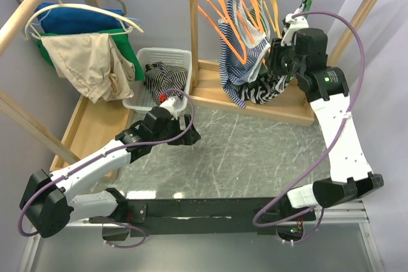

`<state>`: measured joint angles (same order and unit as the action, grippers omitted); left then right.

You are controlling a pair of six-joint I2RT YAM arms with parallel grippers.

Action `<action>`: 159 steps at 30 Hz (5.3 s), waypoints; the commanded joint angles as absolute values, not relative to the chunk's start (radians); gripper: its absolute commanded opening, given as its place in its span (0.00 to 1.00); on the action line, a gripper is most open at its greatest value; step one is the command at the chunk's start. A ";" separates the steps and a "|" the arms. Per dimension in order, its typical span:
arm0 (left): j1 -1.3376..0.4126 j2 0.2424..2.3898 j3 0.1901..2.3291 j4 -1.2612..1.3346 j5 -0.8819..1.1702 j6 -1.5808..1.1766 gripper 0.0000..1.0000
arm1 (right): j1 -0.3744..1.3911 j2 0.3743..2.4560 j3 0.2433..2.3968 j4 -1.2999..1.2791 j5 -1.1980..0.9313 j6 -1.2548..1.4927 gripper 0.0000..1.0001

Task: Remove the tank top from the hanger
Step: Pick up the hanger from the clothesline.

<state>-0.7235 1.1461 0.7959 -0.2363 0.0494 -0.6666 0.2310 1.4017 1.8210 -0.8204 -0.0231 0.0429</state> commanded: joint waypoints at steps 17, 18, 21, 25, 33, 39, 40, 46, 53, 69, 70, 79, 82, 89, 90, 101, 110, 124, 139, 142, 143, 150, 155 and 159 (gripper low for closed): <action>-0.729 1.118 0.773 -0.196 0.058 -0.672 0.96 | 0.227 1.338 1.796 -0.743 0.021 0.034 0.40; -0.727 1.117 0.772 -0.193 0.060 -0.672 0.96 | 0.224 1.332 1.807 -0.733 0.008 0.040 0.45; -0.727 1.130 0.773 -0.189 0.064 -0.672 0.96 | 0.227 1.328 1.860 -0.726 -0.020 0.052 0.48; -0.729 1.144 0.778 -0.180 0.074 -0.672 0.96 | 0.225 1.362 1.920 -0.718 -0.008 0.035 0.52; -0.729 1.149 0.773 -0.178 0.074 -0.669 0.96 | 0.224 1.474 1.993 -0.782 -0.005 0.020 0.46; -0.729 1.149 0.755 -0.176 0.069 -0.667 0.96 | 0.224 1.465 1.901 -0.759 -0.002 0.020 0.41; -0.729 1.150 0.753 -0.176 0.071 -0.667 0.96 | 0.221 1.457 1.891 -0.756 -0.002 0.021 0.41; -0.730 1.164 0.749 -0.170 0.074 -0.667 0.96 | 0.213 1.422 1.847 -0.739 0.017 0.009 0.42; -0.730 1.186 0.761 -0.155 0.086 -0.666 0.96 | 0.212 1.402 1.922 -0.759 -0.006 0.020 0.47; -0.730 1.190 0.758 -0.156 0.084 -0.664 0.96 | 0.170 1.440 1.919 -0.741 0.011 0.017 0.48; -0.730 1.190 0.756 -0.156 0.084 -0.664 0.96 | 0.164 1.446 1.924 -0.747 0.006 0.018 0.47; -0.729 1.206 0.741 -0.143 0.094 -0.667 0.96 | 0.163 1.440 1.879 -0.749 -0.048 0.017 0.39; -0.729 1.206 0.741 -0.144 0.092 -0.664 0.96 | 0.163 1.439 1.871 -0.747 -0.052 0.015 0.35; -0.730 1.210 0.744 -0.152 0.087 -0.653 0.96 | 0.163 1.440 1.867 -0.755 -0.069 0.015 0.27; -0.730 1.212 0.744 -0.152 0.089 -0.653 0.96 | 0.163 1.439 1.865 -0.756 -0.072 0.015 0.25; -0.730 1.207 0.739 -0.149 0.091 -0.658 0.96 | 0.164 1.419 1.873 -0.747 -0.136 0.032 0.00; -0.730 1.201 0.758 -0.152 0.084 -0.664 0.96 | 0.251 1.437 2.080 -0.791 -0.058 0.058 0.00; -0.730 1.157 0.741 -0.166 0.068 -0.676 0.96 | 0.376 1.375 2.020 -0.683 0.144 0.075 0.00; -0.730 1.150 0.755 -0.160 0.060 -0.684 0.96 | 0.425 1.155 1.727 -0.338 0.232 0.068 0.00; -0.730 1.146 0.752 -0.160 0.057 -0.689 0.96 | 0.428 1.166 1.724 -0.331 0.238 0.066 0.00; -0.730 1.144 0.749 -0.160 0.057 -0.689 0.96 | 0.431 1.169 1.738 -0.339 0.244 0.064 0.00; -0.730 1.114 0.742 -0.179 0.031 -0.690 0.96 | 0.457 1.085 1.707 -0.455 0.256 0.084 0.00; -0.730 1.121 0.759 -0.186 0.031 -0.689 0.96 | 0.483 0.984 1.641 -0.511 0.241 0.113 0.00; -0.730 1.121 0.765 -0.193 0.034 -0.689 0.96 | 0.520 0.894 1.579 -0.573 0.319 0.126 0.00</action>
